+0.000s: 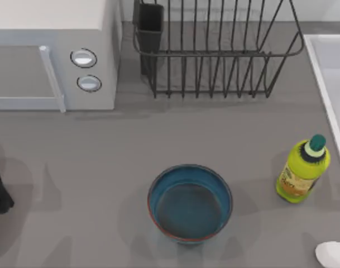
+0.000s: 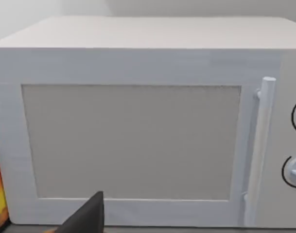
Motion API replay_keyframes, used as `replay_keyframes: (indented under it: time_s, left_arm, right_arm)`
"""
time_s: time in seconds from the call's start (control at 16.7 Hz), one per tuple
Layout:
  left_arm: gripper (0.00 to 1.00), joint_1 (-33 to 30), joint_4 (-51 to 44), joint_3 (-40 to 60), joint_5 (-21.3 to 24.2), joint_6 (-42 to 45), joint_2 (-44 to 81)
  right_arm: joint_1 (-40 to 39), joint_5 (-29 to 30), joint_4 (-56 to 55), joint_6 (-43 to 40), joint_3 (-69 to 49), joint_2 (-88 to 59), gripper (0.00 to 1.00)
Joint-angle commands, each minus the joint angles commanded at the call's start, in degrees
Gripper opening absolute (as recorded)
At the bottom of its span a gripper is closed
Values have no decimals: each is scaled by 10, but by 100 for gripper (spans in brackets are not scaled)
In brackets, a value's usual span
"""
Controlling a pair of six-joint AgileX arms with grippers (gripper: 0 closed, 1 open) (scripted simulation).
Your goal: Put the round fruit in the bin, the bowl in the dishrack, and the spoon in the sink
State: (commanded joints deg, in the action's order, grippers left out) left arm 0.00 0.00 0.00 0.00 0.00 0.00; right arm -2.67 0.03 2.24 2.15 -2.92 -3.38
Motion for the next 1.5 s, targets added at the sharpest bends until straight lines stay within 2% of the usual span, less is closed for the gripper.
replay_keyframes:
  time_s: [0.3,0.9,1.26,1.5]
  left_arm:
    - [100,0,0,0,0,0,0]
    - [100,0,0,0,0,0,0]
    - [100,0,0,0,0,0,0]
    - [100,0,0,0,0,0,0]
  right_arm:
    - [-108,4,108,87,-143,-169,100]
    - [-333,8,437,291,-553,-670,100]
    - [-384,6,606,361,-754,-920,100]
    - [-389,3,672,379,-835,-1017,100]
